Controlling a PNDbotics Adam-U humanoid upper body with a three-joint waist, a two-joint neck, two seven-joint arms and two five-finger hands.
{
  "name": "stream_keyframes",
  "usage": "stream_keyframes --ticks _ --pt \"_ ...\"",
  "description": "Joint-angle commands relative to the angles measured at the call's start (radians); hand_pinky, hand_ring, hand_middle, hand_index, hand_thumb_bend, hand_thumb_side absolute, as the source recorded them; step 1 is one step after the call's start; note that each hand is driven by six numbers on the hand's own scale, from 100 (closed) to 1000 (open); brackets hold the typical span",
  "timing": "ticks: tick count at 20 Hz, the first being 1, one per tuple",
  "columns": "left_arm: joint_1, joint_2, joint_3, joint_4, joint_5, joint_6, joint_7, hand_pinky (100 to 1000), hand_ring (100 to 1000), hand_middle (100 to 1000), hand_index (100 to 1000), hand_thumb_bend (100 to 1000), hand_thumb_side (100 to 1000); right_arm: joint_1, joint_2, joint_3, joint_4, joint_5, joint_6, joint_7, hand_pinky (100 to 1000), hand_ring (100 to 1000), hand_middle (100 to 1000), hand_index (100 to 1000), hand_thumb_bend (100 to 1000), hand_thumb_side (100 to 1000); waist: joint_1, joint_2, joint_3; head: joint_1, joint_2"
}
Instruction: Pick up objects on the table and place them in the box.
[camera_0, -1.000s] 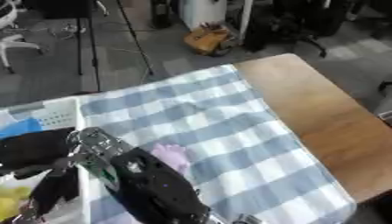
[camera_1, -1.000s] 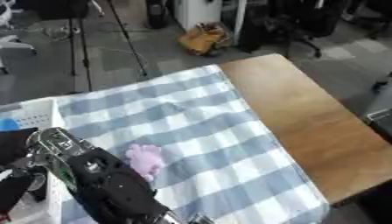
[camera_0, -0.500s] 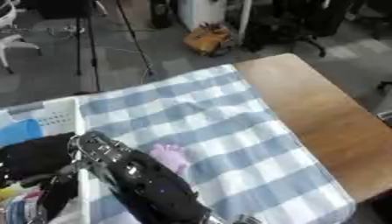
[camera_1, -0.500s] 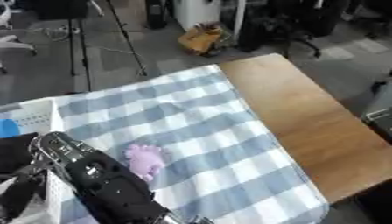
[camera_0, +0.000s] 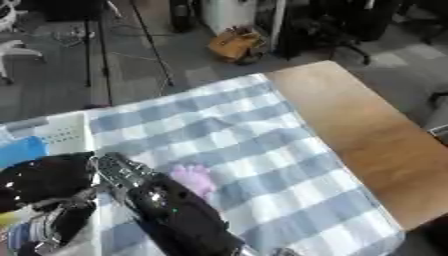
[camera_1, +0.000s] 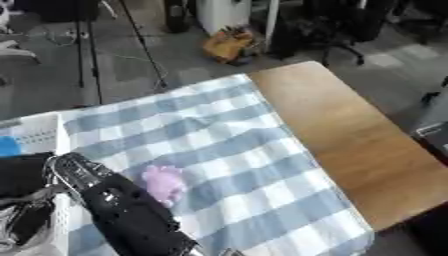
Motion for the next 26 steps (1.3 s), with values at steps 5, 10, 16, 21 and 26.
stream_keyframes --ticks 5,10,16,21,26 --pt "0.0 0.02 0.013 -0.009 -0.006 0.004 0.004 512 635 706 707 387 910 0.018 -0.24 -0.139 -0.212 -0.538 0.131 0.103 486 594 696 738 207 353 -0.006 -0.034 -0.031 0.03 0.027" --pt "-0.002 0.021 0.016 -0.01 -0.008 0.006 0.008 512 636 708 708 388 909 0.083 -0.332 -0.187 -0.348 -0.806 0.263 0.269 468 573 670 720 130 376 -0.008 -0.031 -0.053 0.05 0.037" --pt "-0.004 0.021 0.017 -0.012 -0.008 0.007 0.012 512 638 711 712 391 907 0.146 -0.354 -0.231 -0.443 -0.932 0.37 0.378 478 575 671 716 100 421 -0.006 -0.035 -0.065 0.064 0.045" --pt "-0.003 0.021 0.018 -0.011 -0.009 0.009 0.015 513 643 716 716 392 907 0.173 -0.361 -0.251 -0.463 -0.976 0.413 0.424 474 572 667 712 100 445 -0.005 -0.036 -0.067 0.073 0.048" --pt "-0.004 0.021 0.021 -0.011 -0.012 0.012 0.024 515 647 720 722 394 906 0.188 -0.359 -0.257 -0.478 -0.996 0.433 0.448 473 572 667 713 100 450 -0.004 -0.038 -0.066 0.114 0.052"
